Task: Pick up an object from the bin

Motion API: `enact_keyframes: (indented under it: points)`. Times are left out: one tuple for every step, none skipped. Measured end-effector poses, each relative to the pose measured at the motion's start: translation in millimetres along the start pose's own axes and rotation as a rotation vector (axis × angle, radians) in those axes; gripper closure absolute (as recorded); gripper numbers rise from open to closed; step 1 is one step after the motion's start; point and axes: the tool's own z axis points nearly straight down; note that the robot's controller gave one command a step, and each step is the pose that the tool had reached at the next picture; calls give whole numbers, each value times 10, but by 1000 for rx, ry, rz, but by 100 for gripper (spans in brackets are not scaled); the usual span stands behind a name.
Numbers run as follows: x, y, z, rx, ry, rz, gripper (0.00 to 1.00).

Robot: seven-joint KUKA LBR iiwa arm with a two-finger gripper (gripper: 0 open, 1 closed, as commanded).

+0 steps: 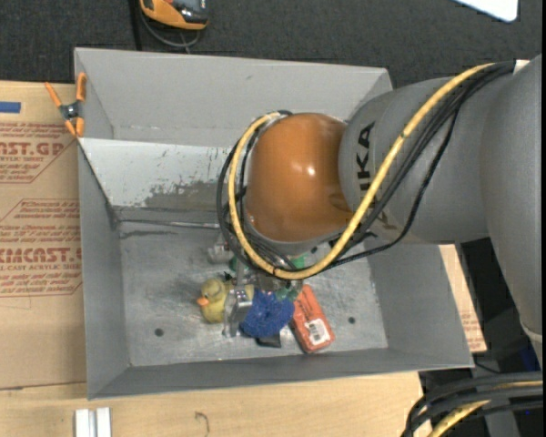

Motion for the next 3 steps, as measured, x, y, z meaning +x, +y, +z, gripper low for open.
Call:
enact_keyframes:
  points:
    - [-42, -297, 568, 3, -2, -151, 0]
    - [-399, -438, 1040, -1, 15, -84, 100]
    - [-400, -439, 1041, -2, 15, -84, 100]
